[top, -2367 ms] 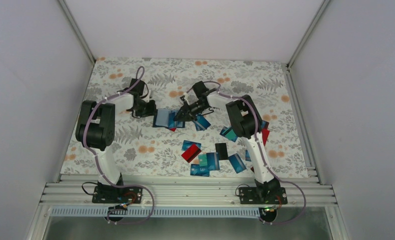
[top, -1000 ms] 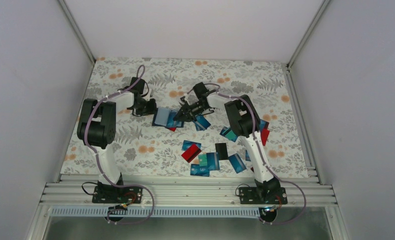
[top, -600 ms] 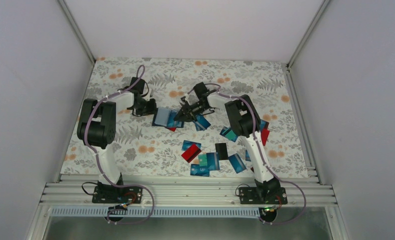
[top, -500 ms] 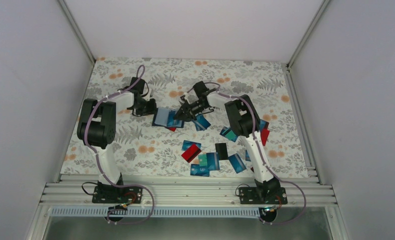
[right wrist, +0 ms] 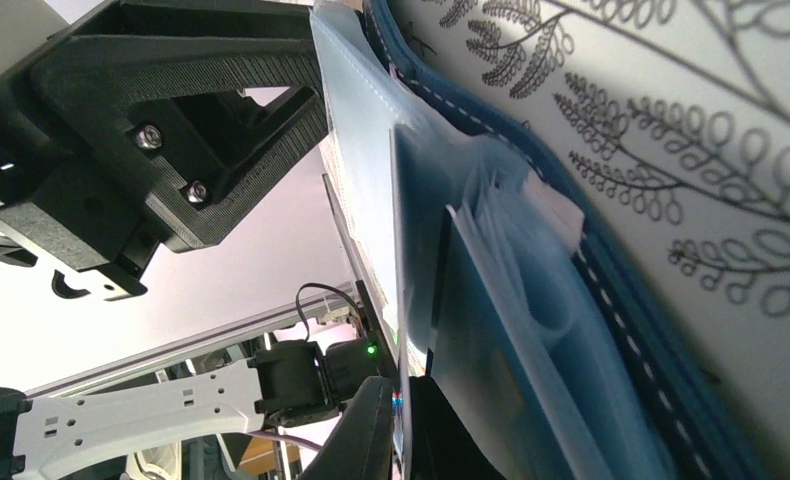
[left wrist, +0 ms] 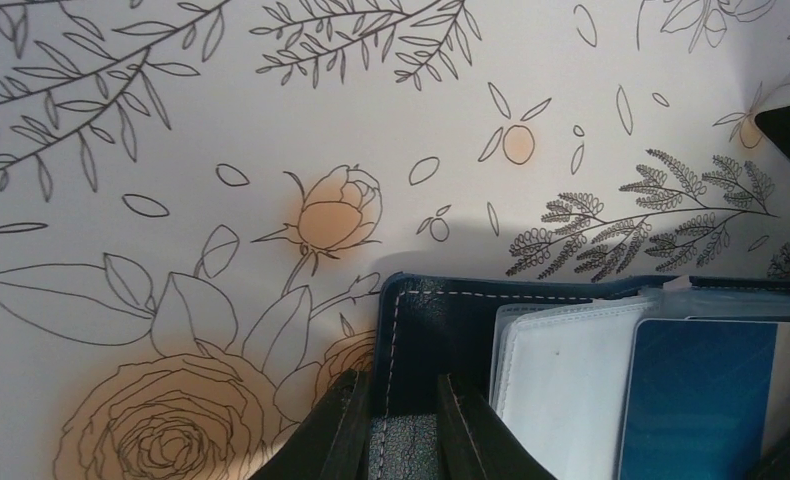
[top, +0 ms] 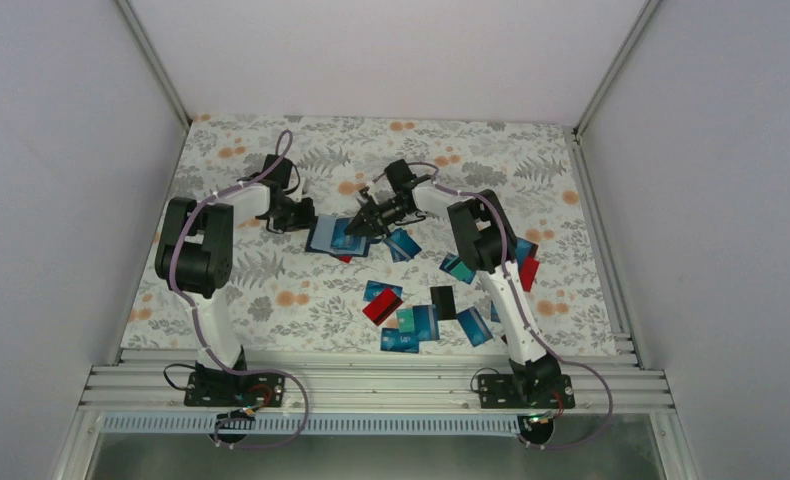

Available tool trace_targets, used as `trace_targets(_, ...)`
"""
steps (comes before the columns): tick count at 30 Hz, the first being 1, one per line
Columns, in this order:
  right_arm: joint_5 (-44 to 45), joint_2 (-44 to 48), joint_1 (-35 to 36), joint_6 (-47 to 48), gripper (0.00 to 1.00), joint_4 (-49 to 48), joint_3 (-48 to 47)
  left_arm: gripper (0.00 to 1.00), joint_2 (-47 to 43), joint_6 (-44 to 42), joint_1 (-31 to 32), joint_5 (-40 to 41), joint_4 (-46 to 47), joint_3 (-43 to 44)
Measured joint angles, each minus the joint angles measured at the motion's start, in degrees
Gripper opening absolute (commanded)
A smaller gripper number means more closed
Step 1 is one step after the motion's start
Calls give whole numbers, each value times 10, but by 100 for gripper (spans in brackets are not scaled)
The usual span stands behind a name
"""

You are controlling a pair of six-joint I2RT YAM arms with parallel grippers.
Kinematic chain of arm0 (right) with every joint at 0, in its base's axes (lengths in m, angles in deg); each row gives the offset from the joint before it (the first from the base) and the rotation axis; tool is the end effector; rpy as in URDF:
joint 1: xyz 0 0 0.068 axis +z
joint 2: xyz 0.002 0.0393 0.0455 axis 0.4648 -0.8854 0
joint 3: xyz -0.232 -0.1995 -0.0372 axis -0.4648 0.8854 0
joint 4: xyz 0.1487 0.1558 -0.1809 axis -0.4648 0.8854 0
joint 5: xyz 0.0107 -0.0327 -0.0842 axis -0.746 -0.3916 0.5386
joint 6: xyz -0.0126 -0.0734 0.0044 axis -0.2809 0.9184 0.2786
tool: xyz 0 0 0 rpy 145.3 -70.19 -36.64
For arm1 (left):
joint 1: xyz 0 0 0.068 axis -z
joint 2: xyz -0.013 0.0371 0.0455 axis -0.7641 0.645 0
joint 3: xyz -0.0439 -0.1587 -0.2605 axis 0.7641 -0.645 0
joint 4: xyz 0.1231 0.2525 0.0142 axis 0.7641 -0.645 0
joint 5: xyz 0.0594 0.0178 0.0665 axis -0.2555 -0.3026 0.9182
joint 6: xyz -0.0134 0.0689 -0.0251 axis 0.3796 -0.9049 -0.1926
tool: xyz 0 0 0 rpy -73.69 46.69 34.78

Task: Put the credit cards into the card holder

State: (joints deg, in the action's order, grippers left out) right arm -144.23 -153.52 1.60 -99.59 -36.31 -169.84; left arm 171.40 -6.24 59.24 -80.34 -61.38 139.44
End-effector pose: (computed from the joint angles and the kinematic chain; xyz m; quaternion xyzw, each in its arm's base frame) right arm 0.4489 0.3208 0.0772 0.0847 -0.7911 -0.5780 0.1812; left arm 0.4040 -0.0882 0.1363 -0.0202 0.9709 -0.1990 0.1317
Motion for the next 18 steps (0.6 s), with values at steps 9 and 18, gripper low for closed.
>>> trace_targets(9,23,10,-1,2,4,5,11,18,0,4,4,6,0,0)
trace_targets(18,66,41,-3,-12,4,-24,38,43,-16,34,8,32,-10,-8)
